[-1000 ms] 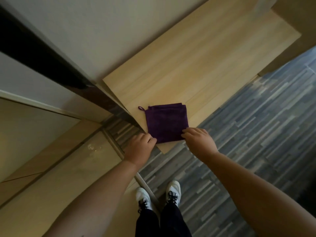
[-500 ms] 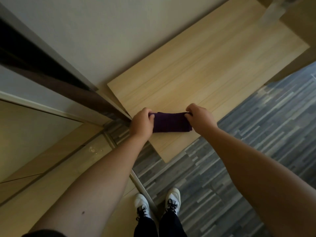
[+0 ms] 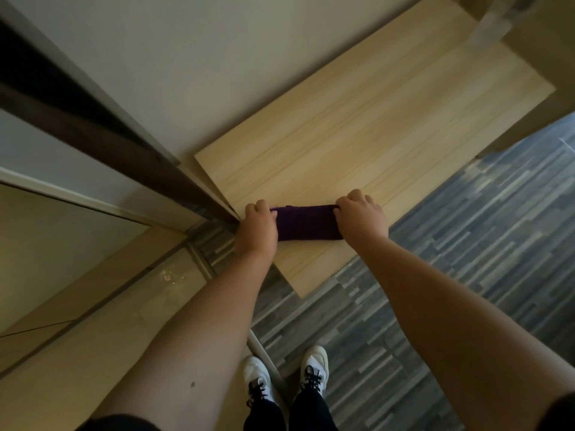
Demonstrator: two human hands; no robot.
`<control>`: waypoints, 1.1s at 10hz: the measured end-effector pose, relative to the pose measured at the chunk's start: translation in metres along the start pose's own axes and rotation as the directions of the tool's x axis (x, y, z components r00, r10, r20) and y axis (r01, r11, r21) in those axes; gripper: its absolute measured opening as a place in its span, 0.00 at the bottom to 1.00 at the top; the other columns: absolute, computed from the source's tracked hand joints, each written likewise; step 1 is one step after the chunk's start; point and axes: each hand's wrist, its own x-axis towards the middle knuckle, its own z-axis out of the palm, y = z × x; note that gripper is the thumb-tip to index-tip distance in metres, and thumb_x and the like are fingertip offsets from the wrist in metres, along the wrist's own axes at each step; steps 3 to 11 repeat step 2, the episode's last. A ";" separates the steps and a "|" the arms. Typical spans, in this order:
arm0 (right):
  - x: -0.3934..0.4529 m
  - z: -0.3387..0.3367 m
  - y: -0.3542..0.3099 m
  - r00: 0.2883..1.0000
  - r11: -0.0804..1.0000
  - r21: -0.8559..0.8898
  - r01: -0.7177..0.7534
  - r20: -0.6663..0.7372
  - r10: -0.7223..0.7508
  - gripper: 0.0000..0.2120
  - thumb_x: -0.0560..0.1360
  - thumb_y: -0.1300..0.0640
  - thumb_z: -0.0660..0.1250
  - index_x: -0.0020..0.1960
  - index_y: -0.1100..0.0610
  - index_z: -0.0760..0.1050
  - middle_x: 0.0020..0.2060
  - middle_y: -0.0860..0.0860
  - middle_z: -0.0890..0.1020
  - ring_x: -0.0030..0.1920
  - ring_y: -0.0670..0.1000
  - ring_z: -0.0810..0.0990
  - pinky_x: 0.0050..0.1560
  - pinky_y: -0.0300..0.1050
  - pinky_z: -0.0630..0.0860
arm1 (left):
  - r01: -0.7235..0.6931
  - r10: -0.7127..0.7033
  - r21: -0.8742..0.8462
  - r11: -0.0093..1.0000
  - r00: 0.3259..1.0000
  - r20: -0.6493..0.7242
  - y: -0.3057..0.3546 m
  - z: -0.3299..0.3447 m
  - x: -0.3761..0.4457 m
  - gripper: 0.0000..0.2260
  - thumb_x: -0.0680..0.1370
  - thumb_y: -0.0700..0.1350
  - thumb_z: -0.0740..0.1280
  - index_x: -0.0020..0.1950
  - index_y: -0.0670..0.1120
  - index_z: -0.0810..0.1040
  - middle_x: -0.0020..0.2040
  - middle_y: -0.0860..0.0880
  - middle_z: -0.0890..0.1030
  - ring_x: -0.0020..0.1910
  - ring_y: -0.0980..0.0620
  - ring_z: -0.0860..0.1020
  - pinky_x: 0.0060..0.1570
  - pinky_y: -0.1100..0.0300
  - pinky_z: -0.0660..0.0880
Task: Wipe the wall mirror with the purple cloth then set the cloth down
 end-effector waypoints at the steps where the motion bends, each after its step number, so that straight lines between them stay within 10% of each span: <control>1: -0.019 -0.016 -0.010 0.996 0.998 0.010 0.068 -0.051 -0.068 0.19 0.83 0.49 0.54 0.71 0.53 0.68 0.70 0.54 0.70 0.67 0.57 0.69 0.68 0.54 0.66 | -0.069 0.069 -0.021 0.997 0.998 -0.005 -0.005 -0.016 -0.021 0.15 0.85 0.51 0.56 0.67 0.42 0.69 0.58 0.44 0.75 0.41 0.54 0.75 0.35 0.62 0.73; 2: -0.048 -0.027 -0.024 0.980 0.979 0.061 0.195 0.026 -0.197 0.18 0.83 0.49 0.55 0.69 0.52 0.68 0.68 0.52 0.72 0.65 0.54 0.71 0.67 0.52 0.69 | -0.188 0.172 0.055 0.981 0.960 0.220 -0.016 -0.030 -0.056 0.15 0.85 0.53 0.55 0.65 0.46 0.71 0.58 0.46 0.76 0.46 0.52 0.77 0.43 0.56 0.78; 11: -0.048 -0.027 -0.024 0.980 0.979 0.061 0.195 0.026 -0.197 0.18 0.83 0.49 0.55 0.69 0.52 0.68 0.68 0.52 0.72 0.65 0.54 0.71 0.67 0.52 0.69 | -0.188 0.172 0.055 0.981 0.960 0.220 -0.016 -0.030 -0.056 0.15 0.85 0.53 0.55 0.65 0.46 0.71 0.58 0.46 0.76 0.46 0.52 0.77 0.43 0.56 0.78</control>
